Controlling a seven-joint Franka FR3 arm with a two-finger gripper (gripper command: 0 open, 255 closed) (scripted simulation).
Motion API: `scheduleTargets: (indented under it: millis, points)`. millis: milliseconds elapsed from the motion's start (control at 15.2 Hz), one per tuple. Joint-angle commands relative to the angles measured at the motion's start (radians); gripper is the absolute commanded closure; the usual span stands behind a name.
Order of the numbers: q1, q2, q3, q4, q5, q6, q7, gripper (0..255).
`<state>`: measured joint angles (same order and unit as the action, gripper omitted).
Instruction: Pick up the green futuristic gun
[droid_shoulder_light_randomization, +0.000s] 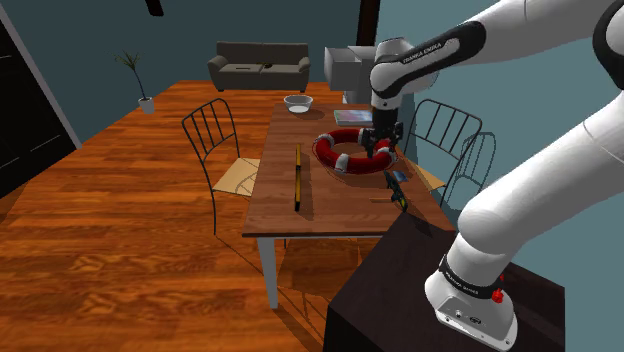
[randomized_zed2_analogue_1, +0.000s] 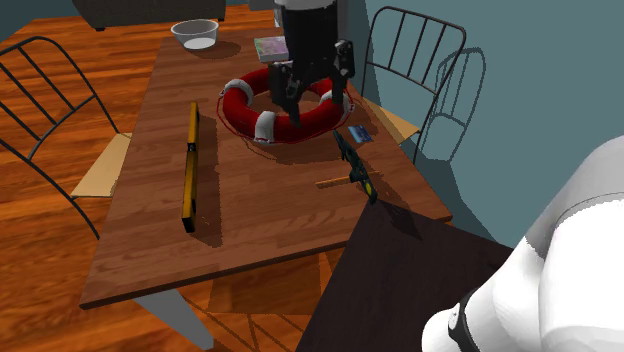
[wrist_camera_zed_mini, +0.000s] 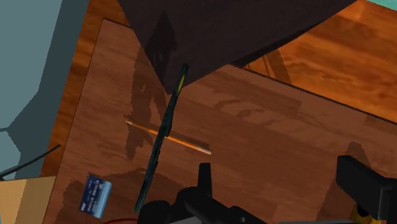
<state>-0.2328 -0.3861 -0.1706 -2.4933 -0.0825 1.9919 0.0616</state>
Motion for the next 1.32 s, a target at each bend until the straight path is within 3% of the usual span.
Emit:
scheduleTargets:
  millis: [0,462,924,1254]
  points:
    - [-0.024,0.049,-0.030,-0.007,-0.004,0.048,-0.005,0]
    - [-0.082,0.273,-0.117,0.029,0.032,0.198,-0.023,0]
    - [-0.146,0.515,-0.181,0.101,0.130,0.317,-0.074,0]
    - [-0.152,0.571,-0.174,0.099,0.160,0.371,-0.095,0]
